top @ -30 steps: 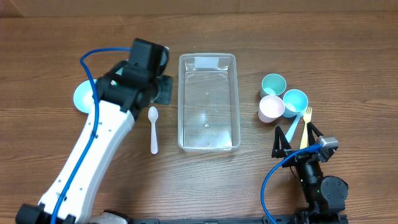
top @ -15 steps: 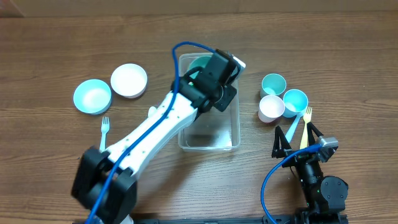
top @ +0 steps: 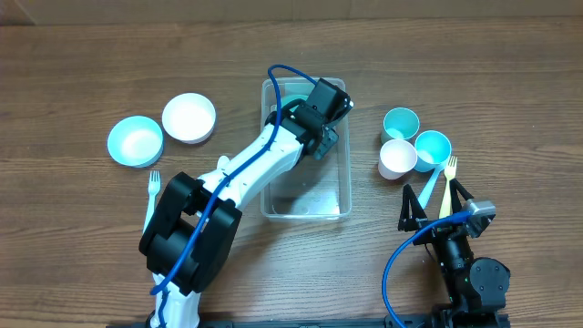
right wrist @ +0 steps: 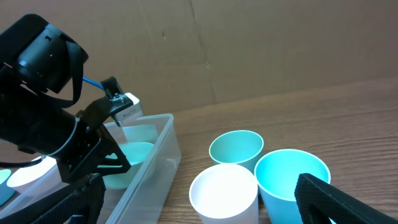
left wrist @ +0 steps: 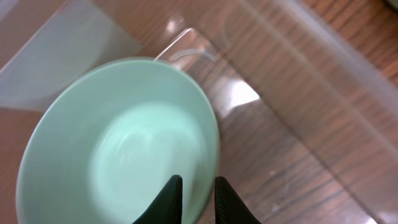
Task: Pack container
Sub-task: 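Carry the teal bowl with the left gripper into the container, then release the teal bowl and withdraw the left gripper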
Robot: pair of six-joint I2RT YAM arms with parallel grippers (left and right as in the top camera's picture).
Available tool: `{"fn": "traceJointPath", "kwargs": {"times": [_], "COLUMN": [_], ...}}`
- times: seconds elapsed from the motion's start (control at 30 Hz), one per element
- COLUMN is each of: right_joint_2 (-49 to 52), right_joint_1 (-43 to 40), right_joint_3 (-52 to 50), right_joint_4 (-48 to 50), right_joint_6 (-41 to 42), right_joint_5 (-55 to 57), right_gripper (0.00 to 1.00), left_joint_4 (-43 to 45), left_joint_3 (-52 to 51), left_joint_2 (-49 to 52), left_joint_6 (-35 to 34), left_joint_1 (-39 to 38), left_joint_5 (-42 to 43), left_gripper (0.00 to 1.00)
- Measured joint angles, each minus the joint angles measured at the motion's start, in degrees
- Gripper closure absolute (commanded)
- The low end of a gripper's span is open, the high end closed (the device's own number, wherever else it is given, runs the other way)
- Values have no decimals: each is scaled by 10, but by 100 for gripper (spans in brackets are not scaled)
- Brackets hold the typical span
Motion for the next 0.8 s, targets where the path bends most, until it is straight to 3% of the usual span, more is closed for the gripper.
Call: {"fn": "traceJointPath", "kwargs": {"times": [0.13,0.23,0.3,0.5,0.63,0.8], "right_joint_2": [0,0,0,0,0,0], "right_joint_1": [0,0,0,0,0,0], "right_joint_3": [0,0,0,0,0,0], "right_joint_4": [0,0,0,0,0,0], "right_joint_6": [0,0,0,0,0,0], "right_joint_5": [0,0,0,0,0,0], "right_gripper": [0,0,0,0,0,0], "left_joint_4": [12,-9,-58,-237,-405,-376], "left_joint_3": [0,12,51,167,179,136], "left_joint_2": [0,1,1,-50,-143,-132], "left_joint_6": [3,6,2,-93,-177,-179], "left_joint_1": [14,16,16,33,127,254], "left_joint_5": [-4,-10,-17,-85,-95,-16], "left_gripper": [57,52,38,35,31,36]}}
